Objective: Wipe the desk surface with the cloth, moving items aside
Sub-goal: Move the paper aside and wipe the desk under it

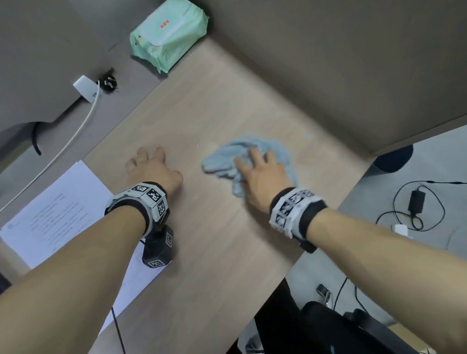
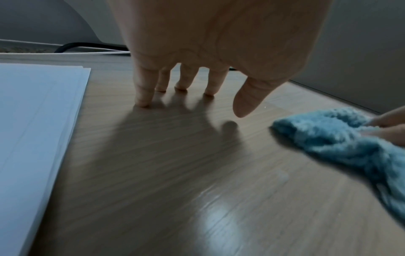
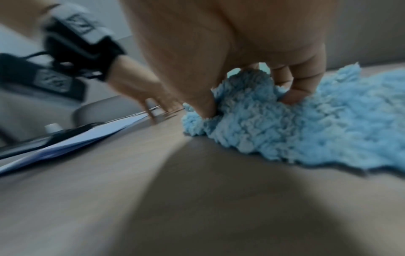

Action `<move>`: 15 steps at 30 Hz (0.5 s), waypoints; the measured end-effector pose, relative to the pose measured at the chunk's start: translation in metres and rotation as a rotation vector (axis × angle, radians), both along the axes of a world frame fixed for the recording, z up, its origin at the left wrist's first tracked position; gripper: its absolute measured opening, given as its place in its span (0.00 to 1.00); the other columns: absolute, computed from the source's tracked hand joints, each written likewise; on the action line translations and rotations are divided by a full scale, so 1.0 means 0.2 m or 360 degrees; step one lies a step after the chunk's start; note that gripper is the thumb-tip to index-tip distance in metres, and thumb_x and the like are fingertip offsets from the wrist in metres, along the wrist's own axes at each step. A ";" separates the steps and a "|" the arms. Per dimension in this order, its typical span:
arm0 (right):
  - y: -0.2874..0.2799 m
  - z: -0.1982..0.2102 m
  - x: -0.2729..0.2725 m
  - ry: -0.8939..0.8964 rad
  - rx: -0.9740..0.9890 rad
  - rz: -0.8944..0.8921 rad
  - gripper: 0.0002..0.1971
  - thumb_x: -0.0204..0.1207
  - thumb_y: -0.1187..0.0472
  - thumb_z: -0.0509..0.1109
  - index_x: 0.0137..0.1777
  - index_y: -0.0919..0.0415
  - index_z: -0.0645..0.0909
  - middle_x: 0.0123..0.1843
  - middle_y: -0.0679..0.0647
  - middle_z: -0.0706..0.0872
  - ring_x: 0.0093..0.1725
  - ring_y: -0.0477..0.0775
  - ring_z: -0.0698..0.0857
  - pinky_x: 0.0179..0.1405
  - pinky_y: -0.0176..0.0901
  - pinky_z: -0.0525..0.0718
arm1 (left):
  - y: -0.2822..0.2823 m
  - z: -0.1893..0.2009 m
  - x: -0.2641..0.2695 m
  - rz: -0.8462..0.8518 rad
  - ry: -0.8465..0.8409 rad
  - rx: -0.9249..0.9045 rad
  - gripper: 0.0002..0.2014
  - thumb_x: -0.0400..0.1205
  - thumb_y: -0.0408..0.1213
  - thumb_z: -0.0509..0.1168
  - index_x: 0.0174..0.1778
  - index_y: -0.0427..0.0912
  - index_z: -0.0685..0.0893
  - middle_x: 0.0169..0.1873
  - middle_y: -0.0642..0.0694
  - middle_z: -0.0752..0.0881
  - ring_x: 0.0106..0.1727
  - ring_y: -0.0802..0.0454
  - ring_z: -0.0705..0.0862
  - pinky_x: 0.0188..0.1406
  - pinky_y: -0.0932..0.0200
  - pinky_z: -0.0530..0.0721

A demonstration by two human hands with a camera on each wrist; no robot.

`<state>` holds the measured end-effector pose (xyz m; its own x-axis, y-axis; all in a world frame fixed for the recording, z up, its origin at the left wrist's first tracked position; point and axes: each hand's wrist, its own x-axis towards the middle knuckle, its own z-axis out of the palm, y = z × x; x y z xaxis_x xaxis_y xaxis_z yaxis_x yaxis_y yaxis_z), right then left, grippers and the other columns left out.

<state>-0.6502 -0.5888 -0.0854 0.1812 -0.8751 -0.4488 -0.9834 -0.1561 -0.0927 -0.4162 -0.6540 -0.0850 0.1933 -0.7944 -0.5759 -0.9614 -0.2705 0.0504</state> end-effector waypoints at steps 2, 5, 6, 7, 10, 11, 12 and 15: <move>0.12 -0.01 0.08 -0.0104 0.0026 0.0176 0.37 0.72 0.55 0.74 0.80 0.52 0.62 0.80 0.64 0.62 0.73 0.73 0.68 0.59 0.72 0.83 | 0.00 0.00 0.00 -0.0009 -0.0003 0.0005 0.36 0.76 0.49 0.63 0.81 0.55 0.59 0.83 0.42 0.56 0.81 0.30 0.54 0.77 0.41 0.65; 0.20 0.00 -0.02 -0.0185 -0.0004 0.0274 0.33 0.77 0.50 0.71 0.80 0.51 0.66 0.80 0.60 0.66 0.72 0.69 0.71 0.55 0.64 0.86 | 0.00 0.01 0.00 -0.0010 -0.0010 0.0005 0.35 0.76 0.49 0.62 0.81 0.55 0.60 0.83 0.42 0.55 0.81 0.30 0.54 0.77 0.40 0.66; 0.19 0.00 -0.10 -0.0180 -0.0022 0.0219 0.31 0.79 0.48 0.69 0.81 0.51 0.66 0.80 0.59 0.67 0.72 0.68 0.72 0.54 0.63 0.86 | 0.00 0.01 0.00 -0.0009 -0.0005 -0.0001 0.35 0.76 0.49 0.62 0.80 0.54 0.60 0.83 0.42 0.56 0.81 0.30 0.54 0.76 0.39 0.67; 0.18 0.00 -0.18 -0.0152 -0.0037 0.0109 0.31 0.80 0.46 0.66 0.82 0.50 0.66 0.81 0.59 0.66 0.72 0.69 0.71 0.54 0.63 0.86 | 0.00 0.01 0.00 -0.0006 0.0002 -0.0002 0.35 0.76 0.49 0.62 0.80 0.54 0.60 0.83 0.42 0.56 0.81 0.30 0.54 0.75 0.39 0.67; 0.09 0.00 -0.45 0.0008 -0.0125 -0.0345 0.30 0.84 0.45 0.59 0.83 0.52 0.62 0.83 0.61 0.63 0.72 0.71 0.69 0.62 0.61 0.79 | 0.01 0.02 -0.01 0.0013 0.0004 -0.0005 0.34 0.76 0.48 0.62 0.79 0.54 0.61 0.82 0.43 0.57 0.81 0.31 0.54 0.74 0.39 0.68; 0.05 0.00 -0.51 0.0061 -0.0162 -0.0429 0.30 0.84 0.45 0.59 0.83 0.55 0.62 0.82 0.63 0.63 0.71 0.71 0.69 0.64 0.61 0.76 | 0.01 0.02 -0.01 0.0014 -0.0003 -0.0022 0.34 0.75 0.48 0.62 0.79 0.54 0.62 0.82 0.42 0.58 0.81 0.31 0.55 0.74 0.39 0.69; 0.00 0.00 -0.56 0.0103 -0.0190 -0.0474 0.30 0.84 0.46 0.59 0.82 0.57 0.62 0.80 0.65 0.64 0.69 0.72 0.70 0.65 0.61 0.74 | 0.01 0.02 -0.02 0.0012 -0.0011 -0.0036 0.33 0.75 0.48 0.62 0.78 0.54 0.62 0.81 0.42 0.58 0.80 0.30 0.56 0.74 0.40 0.69; -0.16 0.00 -0.58 0.0153 -0.0183 -0.0548 0.28 0.83 0.51 0.62 0.80 0.61 0.63 0.78 0.69 0.64 0.69 0.74 0.69 0.65 0.64 0.74 | 0.01 0.02 -0.03 0.0043 0.0006 -0.0036 0.35 0.76 0.47 0.62 0.80 0.54 0.60 0.82 0.42 0.56 0.81 0.31 0.54 0.76 0.40 0.66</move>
